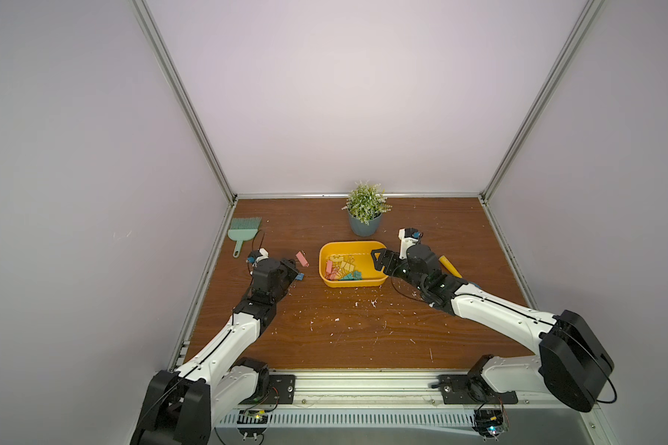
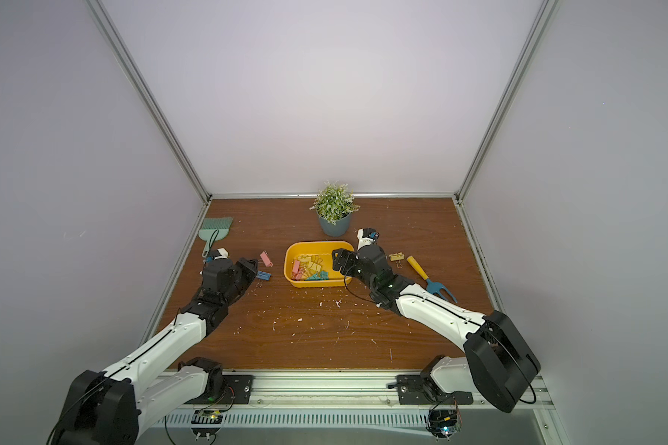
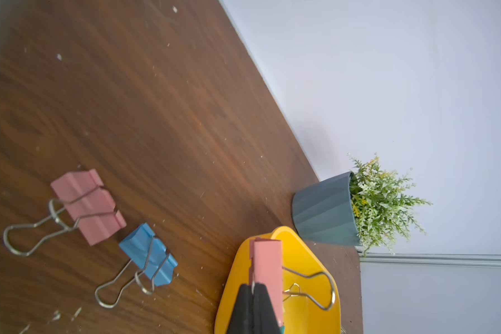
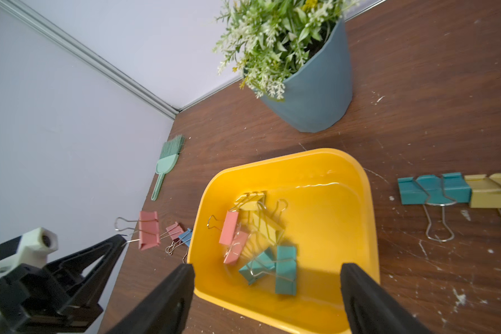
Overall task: Take out the binder clips from the storage box
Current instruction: Place the binder clip at the center of the board.
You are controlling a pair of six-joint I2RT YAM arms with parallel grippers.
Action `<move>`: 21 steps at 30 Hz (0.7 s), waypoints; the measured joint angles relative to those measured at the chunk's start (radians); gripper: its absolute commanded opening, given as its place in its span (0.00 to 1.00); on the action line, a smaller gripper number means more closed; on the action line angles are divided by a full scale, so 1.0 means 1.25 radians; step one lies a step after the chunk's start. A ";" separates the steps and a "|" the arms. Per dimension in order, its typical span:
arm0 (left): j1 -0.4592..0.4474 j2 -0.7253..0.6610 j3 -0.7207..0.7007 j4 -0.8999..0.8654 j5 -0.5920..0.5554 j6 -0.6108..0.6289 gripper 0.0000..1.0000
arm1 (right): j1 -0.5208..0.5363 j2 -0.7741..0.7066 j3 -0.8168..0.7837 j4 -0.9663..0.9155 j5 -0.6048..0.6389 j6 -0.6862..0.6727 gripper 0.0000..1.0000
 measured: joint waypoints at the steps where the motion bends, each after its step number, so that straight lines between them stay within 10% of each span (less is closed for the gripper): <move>1: 0.000 -0.003 -0.012 0.006 0.004 -0.016 0.00 | 0.005 0.007 0.006 0.000 -0.005 -0.002 0.86; 21: -0.066 0.096 -0.043 0.035 -0.061 -0.130 0.00 | 0.027 0.052 0.041 -0.008 -0.027 -0.005 0.86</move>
